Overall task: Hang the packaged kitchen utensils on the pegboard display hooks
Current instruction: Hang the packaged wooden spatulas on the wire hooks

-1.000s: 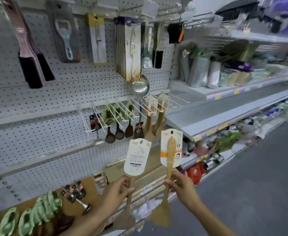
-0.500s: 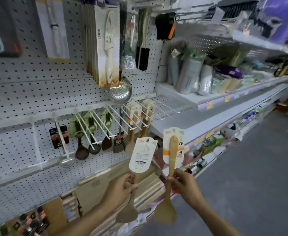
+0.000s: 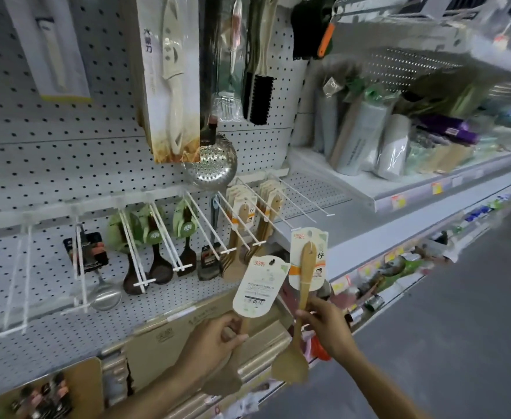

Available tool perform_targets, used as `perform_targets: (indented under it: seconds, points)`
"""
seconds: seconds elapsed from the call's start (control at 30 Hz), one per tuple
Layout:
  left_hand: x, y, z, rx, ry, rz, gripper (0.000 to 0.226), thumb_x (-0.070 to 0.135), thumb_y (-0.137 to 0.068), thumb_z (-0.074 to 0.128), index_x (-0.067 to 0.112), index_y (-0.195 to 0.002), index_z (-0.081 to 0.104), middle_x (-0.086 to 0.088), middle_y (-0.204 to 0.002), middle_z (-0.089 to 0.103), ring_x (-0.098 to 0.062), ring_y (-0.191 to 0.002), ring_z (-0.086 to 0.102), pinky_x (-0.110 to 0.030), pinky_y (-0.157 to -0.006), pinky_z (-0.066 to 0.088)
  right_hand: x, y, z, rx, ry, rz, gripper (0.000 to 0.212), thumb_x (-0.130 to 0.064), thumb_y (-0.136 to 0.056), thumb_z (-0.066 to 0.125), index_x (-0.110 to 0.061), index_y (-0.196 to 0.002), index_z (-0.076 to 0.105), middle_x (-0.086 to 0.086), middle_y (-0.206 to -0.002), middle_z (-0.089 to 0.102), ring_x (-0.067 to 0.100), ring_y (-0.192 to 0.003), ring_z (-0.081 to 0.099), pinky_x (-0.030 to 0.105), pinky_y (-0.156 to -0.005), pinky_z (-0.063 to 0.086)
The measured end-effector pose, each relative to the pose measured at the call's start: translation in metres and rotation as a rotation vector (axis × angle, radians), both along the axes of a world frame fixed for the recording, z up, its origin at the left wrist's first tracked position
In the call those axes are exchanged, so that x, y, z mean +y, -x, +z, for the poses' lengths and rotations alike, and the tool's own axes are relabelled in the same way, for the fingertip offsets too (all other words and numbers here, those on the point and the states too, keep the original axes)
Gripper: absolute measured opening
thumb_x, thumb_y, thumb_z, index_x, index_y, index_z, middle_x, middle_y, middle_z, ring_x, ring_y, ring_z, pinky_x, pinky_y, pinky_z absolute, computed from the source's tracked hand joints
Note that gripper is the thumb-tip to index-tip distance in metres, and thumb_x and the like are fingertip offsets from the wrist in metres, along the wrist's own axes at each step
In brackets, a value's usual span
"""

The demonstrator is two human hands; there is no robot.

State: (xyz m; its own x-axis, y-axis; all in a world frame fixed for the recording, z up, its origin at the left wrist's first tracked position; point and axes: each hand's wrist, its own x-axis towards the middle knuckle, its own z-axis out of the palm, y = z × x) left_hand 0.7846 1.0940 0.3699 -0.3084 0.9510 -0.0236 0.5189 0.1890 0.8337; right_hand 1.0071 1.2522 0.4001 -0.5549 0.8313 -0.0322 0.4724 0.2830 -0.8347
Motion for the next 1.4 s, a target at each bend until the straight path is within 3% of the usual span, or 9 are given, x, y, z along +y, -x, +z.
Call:
perform_targets:
  seconds: [0.23, 0.43, 0.6, 0.73, 0.9, 0.97, 1.07, 1.23, 1.4]
  points:
    - [0.043, -0.017, -0.006, 0.024, 0.06, 0.159, 0.023, 0.041, -0.08, 0.078, 0.037, -0.101, 0.069, 0.023, -0.088, 0.069, 0.005, -0.079, 0.063, -0.026, -0.077, 0.056, 0.071, 0.0, -0.013, 0.0, 0.042, 0.152, 0.018, -0.008, -0.091, 0.066, -0.023, -0.082, 0.067, -0.005, -0.076, 0.072, 0.009, -0.071, 0.068, 0.029, -0.067, 0.056]
    - [0.09, -0.046, -0.011, 0.033, 0.083, 0.283, 0.017, 0.037, -0.082, 0.076, 0.038, -0.097, 0.069, 0.022, -0.085, 0.07, 0.004, -0.078, 0.065, -0.022, -0.074, 0.055, 0.15, -0.017, -0.033, -0.055, 0.022, 0.314, 0.009, -0.018, -0.088, 0.07, -0.019, -0.08, 0.067, -0.001, -0.077, 0.073, 0.015, -0.074, 0.07, 0.038, -0.073, 0.057]
    - [0.115, -0.078, -0.013, 0.006, 0.035, 0.378, 0.013, 0.026, -0.082, 0.078, 0.029, -0.094, 0.072, 0.025, -0.088, 0.07, 0.001, -0.078, 0.066, -0.021, -0.072, 0.054, 0.191, -0.029, -0.039, -0.102, -0.016, 0.414, 0.017, -0.018, -0.087, 0.071, -0.026, -0.074, 0.062, -0.001, -0.073, 0.071, 0.016, -0.068, 0.067, 0.036, -0.068, 0.052]
    - [0.123, -0.102, -0.015, -0.011, 0.011, 0.449, 0.01, 0.024, -0.084, 0.077, 0.031, -0.086, 0.069, 0.021, -0.085, 0.07, -0.002, -0.079, 0.068, -0.015, -0.067, 0.05, 0.217, -0.034, -0.052, -0.117, -0.021, 0.484, 0.014, -0.02, -0.085, 0.072, -0.016, -0.076, 0.062, 0.001, -0.073, 0.07, 0.019, -0.069, 0.066, 0.039, -0.068, 0.053]
    - [0.127, -0.119, -0.017, -0.012, 0.06, 0.475, 0.011, 0.024, -0.086, 0.074, 0.031, -0.084, 0.065, 0.019, -0.086, 0.072, -0.002, -0.078, 0.07, -0.031, -0.074, 0.057, 0.231, -0.027, -0.061, -0.109, 0.028, 0.48, 0.013, -0.013, -0.087, 0.07, -0.007, -0.079, 0.062, -0.005, -0.067, 0.066, 0.007, -0.063, 0.061, 0.024, -0.061, 0.048]
    - [0.127, -0.121, -0.018, 0.004, 0.064, 0.465, 0.014, 0.027, -0.086, 0.073, 0.036, -0.084, 0.062, 0.017, -0.091, 0.072, -0.004, -0.079, 0.07, -0.035, -0.076, 0.058, 0.232, -0.023, -0.062, -0.125, 0.066, 0.47, 0.011, -0.015, -0.089, 0.067, -0.017, -0.079, 0.064, -0.006, -0.069, 0.067, 0.009, -0.064, 0.064, 0.021, -0.061, 0.05]
    - [0.127, -0.123, -0.018, 0.026, 0.076, 0.475, 0.016, 0.031, -0.086, 0.072, 0.041, -0.084, 0.06, 0.019, -0.094, 0.072, -0.003, -0.08, 0.07, -0.035, -0.078, 0.058, 0.234, -0.017, -0.062, -0.07, 0.18, 0.445, 0.032, 0.006, -0.088, 0.063, -0.02, -0.069, 0.06, -0.011, -0.061, 0.066, 0.0, -0.06, 0.061, 0.013, -0.061, 0.049]
    - [0.129, -0.126, -0.012, 0.029, 0.082, 0.51, 0.016, 0.03, -0.086, 0.072, 0.041, -0.085, 0.061, 0.02, -0.096, 0.073, -0.001, -0.079, 0.07, -0.034, -0.077, 0.058, 0.239, -0.016, -0.07, 0.026, 0.341, 0.414, 0.026, 0.014, -0.087, 0.058, -0.008, -0.076, 0.064, 0.015, -0.075, 0.064, 0.012, -0.062, 0.063, 0.022, -0.061, 0.055]
    - [0.131, -0.127, -0.011, 0.035, 0.085, 0.523, 0.013, 0.029, -0.087, 0.072, 0.037, -0.084, 0.061, 0.021, -0.097, 0.072, -0.002, -0.078, 0.07, -0.035, -0.077, 0.058, 0.25, -0.014, -0.084, -0.019, 0.306, 0.409, 0.019, 0.006, -0.088, 0.062, -0.009, -0.076, 0.063, 0.016, -0.077, 0.068, 0.025, -0.073, 0.065, 0.043, -0.077, 0.057]
